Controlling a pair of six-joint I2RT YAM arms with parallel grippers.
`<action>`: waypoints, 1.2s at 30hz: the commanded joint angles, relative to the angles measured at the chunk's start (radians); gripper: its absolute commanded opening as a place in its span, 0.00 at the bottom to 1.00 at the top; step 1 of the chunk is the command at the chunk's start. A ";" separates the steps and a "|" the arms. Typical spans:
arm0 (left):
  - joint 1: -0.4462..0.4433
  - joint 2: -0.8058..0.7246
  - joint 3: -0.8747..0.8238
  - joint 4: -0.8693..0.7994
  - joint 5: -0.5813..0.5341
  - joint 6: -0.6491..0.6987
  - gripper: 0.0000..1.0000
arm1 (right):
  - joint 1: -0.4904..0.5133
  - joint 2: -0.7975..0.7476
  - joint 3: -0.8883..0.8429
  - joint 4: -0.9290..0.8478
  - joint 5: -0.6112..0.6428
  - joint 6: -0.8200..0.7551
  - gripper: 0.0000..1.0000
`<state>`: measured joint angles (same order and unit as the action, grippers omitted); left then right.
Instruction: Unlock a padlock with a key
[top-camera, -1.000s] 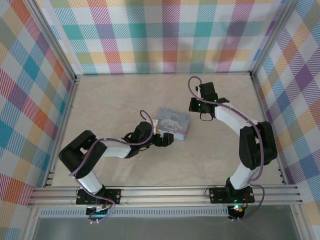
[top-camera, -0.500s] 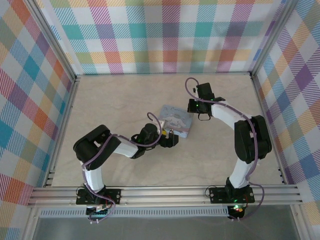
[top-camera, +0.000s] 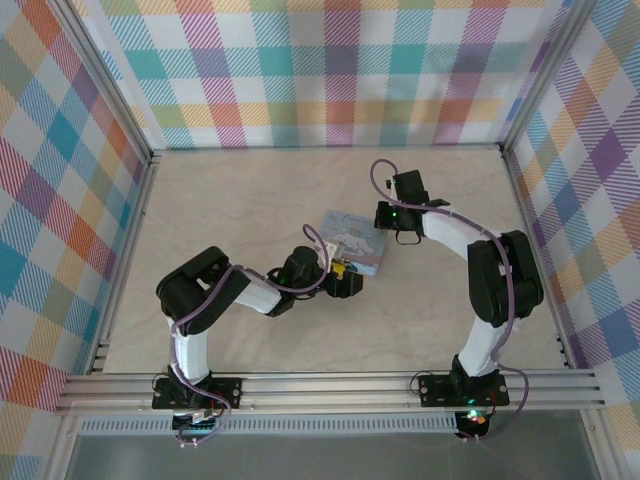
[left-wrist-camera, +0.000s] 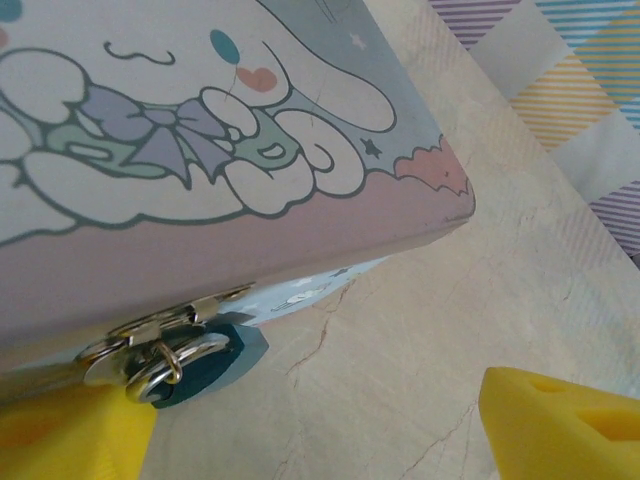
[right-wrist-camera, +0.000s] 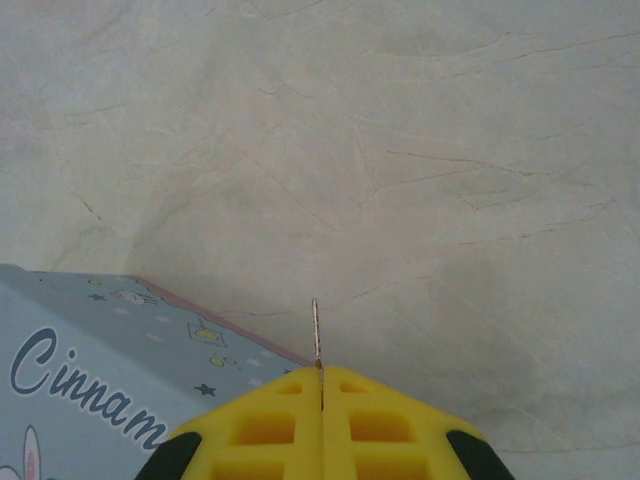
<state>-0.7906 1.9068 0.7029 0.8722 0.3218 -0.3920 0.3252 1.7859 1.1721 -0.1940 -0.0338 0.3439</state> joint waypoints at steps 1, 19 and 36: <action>-0.018 0.019 0.008 0.108 0.022 0.005 0.81 | -0.007 -0.007 -0.022 0.011 -0.017 0.010 0.00; -0.049 0.069 0.011 0.193 0.115 -0.076 0.70 | -0.007 -0.030 -0.037 0.015 -0.015 0.010 0.00; -0.073 0.084 -0.039 0.226 0.018 -0.135 0.68 | -0.007 -0.085 -0.017 -0.019 -0.002 -0.007 0.00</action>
<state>-0.8486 1.9816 0.6853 1.0470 0.3450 -0.5121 0.3161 1.7580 1.1481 -0.1810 -0.0341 0.3504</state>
